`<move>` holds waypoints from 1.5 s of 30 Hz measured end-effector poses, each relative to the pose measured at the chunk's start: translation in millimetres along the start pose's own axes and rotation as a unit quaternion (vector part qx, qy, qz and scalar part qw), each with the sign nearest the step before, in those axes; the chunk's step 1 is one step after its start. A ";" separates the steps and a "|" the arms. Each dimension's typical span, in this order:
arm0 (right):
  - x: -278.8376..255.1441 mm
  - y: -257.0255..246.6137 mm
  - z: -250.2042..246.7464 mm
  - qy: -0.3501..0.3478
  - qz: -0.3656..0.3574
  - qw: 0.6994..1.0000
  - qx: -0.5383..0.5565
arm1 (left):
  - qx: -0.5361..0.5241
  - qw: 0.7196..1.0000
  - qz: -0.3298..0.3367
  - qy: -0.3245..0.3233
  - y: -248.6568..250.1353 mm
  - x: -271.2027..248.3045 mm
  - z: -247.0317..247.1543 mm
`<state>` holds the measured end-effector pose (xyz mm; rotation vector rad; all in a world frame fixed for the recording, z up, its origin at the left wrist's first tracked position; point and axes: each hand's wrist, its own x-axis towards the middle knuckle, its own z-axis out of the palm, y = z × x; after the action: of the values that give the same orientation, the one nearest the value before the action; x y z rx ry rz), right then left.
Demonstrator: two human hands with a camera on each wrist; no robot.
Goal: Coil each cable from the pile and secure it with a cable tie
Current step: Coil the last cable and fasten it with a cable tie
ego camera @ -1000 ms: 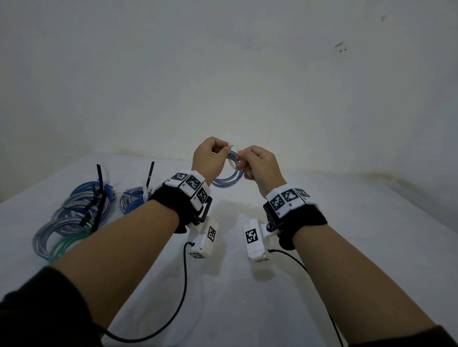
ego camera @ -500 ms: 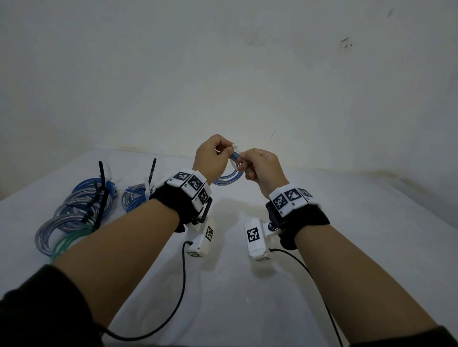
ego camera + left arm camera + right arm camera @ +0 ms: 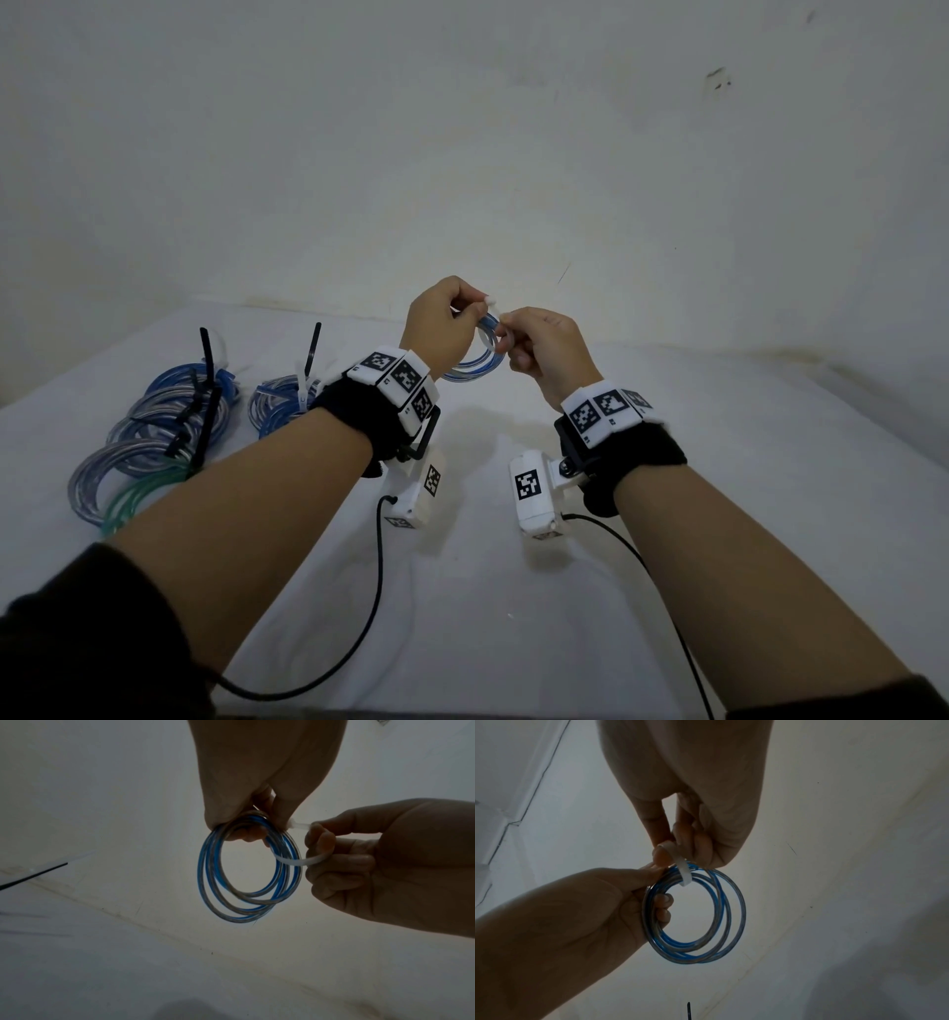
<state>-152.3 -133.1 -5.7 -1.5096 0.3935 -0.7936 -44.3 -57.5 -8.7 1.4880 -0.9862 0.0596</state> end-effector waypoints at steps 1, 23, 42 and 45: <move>-0.1 0.3 -0.6 0.000 -0.001 1.000 0.003 | 0.001 1.000 0.000 0.000 0.5 0.0 0.5; 2.8 -16.7 3.8 0.032 -0.033 0.999 -0.029 | 0.079 0.996 0.018 -0.033 15.4 -2.4 -1.4; 10.5 -21.3 -6.4 0.026 0.076 0.994 -0.077 | 0.069 0.991 0.026 -0.111 15.8 -19.5 -8.5; 12.0 -17.2 -0.3 0.032 0.057 0.994 -0.089 | 0.081 0.990 0.025 -0.115 12.9 -17.7 -8.4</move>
<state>-147.8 -139.4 13.8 -1.6145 0.6075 -0.7333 -58.8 -39.2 -6.8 1.6460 -1.2285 0.0031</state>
